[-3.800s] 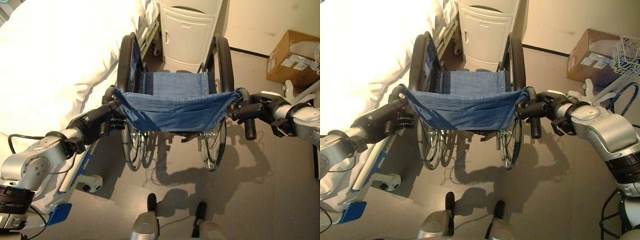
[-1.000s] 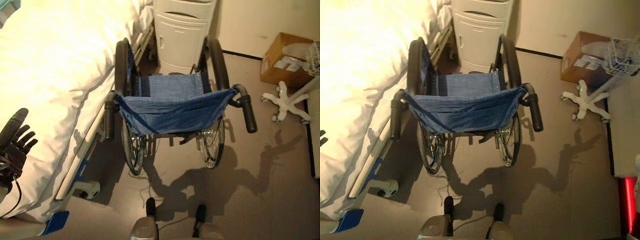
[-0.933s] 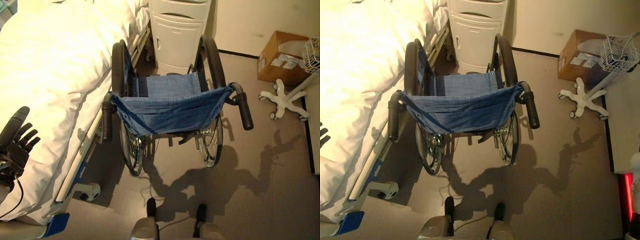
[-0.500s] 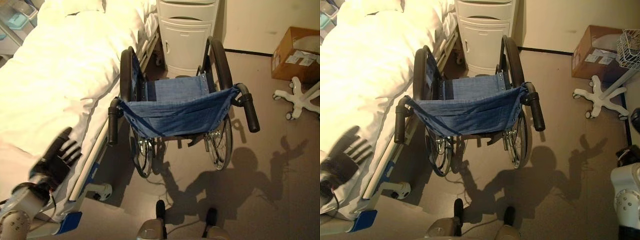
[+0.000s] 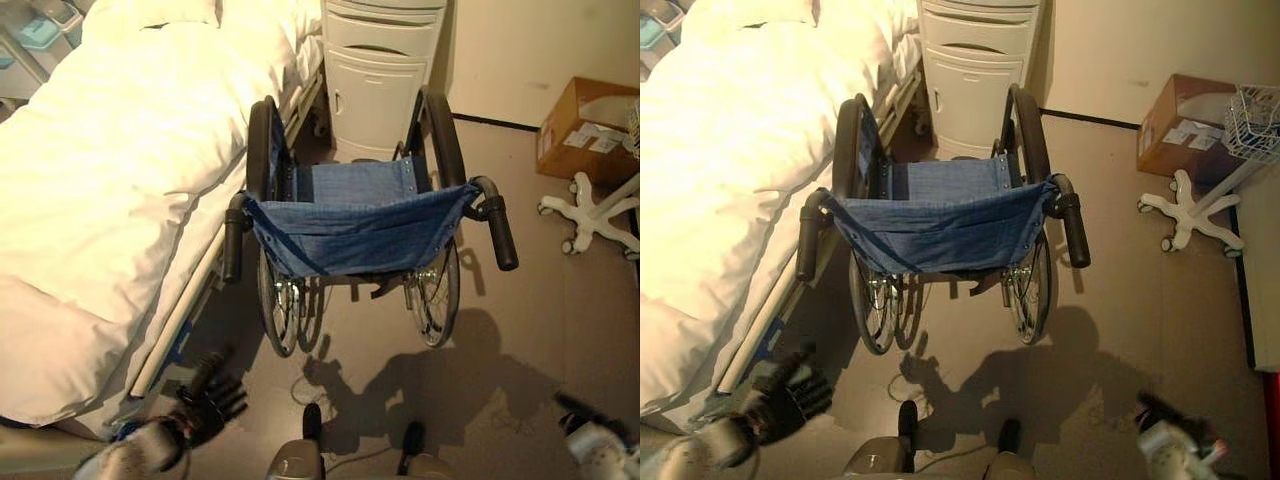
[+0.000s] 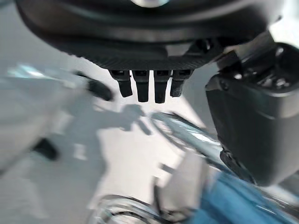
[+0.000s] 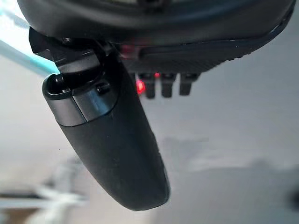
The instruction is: Push the wheelchair next to the bed
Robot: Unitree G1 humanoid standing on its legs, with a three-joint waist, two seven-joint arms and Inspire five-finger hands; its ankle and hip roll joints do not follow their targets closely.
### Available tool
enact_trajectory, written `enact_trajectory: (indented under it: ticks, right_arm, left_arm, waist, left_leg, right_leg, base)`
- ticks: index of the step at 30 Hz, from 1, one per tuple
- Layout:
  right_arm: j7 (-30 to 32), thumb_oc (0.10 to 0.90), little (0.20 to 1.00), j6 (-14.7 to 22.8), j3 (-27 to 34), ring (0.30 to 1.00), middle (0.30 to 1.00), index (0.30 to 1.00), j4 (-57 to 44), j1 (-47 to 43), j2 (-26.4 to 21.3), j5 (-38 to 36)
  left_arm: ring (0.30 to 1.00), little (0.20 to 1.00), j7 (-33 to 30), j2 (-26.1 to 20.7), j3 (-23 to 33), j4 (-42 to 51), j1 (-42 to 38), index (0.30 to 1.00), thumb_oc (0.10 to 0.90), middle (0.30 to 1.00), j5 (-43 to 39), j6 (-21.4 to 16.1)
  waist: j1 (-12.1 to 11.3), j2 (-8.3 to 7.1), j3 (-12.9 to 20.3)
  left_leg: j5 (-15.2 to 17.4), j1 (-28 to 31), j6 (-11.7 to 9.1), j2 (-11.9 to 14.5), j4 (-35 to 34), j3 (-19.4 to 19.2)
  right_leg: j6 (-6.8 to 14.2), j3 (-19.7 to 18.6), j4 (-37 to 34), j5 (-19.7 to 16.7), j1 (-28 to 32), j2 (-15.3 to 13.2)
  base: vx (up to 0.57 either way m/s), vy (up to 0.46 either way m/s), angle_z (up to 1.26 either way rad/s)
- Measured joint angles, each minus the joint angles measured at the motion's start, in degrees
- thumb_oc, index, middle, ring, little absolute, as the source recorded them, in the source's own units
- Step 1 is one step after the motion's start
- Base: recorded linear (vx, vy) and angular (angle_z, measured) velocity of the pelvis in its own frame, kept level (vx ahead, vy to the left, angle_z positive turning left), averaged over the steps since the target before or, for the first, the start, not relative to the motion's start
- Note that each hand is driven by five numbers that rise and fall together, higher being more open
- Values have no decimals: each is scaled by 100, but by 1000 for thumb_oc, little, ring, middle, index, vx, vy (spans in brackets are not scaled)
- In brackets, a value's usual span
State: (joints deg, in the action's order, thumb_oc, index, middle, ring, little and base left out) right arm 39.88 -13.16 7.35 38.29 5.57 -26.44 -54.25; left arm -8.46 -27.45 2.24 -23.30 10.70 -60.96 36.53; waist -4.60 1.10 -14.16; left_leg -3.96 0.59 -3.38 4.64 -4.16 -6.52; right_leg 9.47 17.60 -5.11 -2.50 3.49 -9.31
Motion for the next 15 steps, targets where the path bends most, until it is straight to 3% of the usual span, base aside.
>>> enact_trajectory:
  ticks: [2, 3, 7, 10, 12, 15]
  right_arm:
    - [-145, 800, 900, -96, -494, 900, 900, 900, 240, -48, 431, 265]
    - [-223, 800, 900, -113, -679, 900, 900, 900, 436, -135, 615, 451]
    - [-1014, 800, 900, -338, -1030, 900, 900, 900, 1011, -285, 965, 617]
    - [-2126, 800, 900, -540, -1338, 900, 900, 900, 1709, -327, 1211, 1218]
    - [-2733, 800, 900, -544, -1557, 900, 900, 900, 2164, -325, 1339, 1617]
    - [-3127, 800, 900, -492, -1559, 900, 900, 900, 2315, -327, 1422, 1808]
  left_arm:
    - [900, 900, 114, 671, -278, -927, -142, 900, 800, 900, 398, -332]
    - [900, 900, 166, 865, -341, -1348, -183, 900, 800, 900, 746, -714]
    - [900, 900, 211, 1004, -418, -1989, -243, 900, 800, 900, 1265, -1360]
    - [900, 900, 109, 1180, -423, -2587, -288, 900, 800, 900, 1600, -1934]
    - [900, 900, 5, 1254, -433, -2974, -377, 900, 800, 900, 1830, -2110]
    - [900, 900, -79, 1290, -440, -3285, -442, 900, 800, 900, 1891, -2126]
  waist:
    - [-3, -3, 2]
    - [-3, -5, 17]
    - [-52, -15, 78]
    - [-98, -115, 272]
    - [-111, -216, 417]
    - [-91, -336, 505]
  left_leg:
    - [-1, 64, -4, 0, -23, 22]
    - [-11, 83, -16, 5, -47, 40]
    - [-16, 82, -23, 11, -45, 105]
    - [-17, 83, -22, 9, -62, 119]
    - [-18, 81, -21, 11, -68, 137]
    - [-19, 85, -23, 10, -74, 152]
  right_leg:
    - [-8, 24, -1, 18, 69, 0]
    - [-12, 30, -1, 20, 81, 13]
    - [-23, 53, 0, 28, 113, 23]
    - [-19, 67, 0, 41, 115, 22]
    - [-23, 127, 0, 60, 126, 24]
    - [-26, 152, 0, 67, 142, 21]
  base:
    - [65, 8, 8]
    - [45, 4, 6]
    - [3, -1, 8]
    - [-3, -10, 1]
    - [-3, -23, 6]
    - [1, -5, 4]
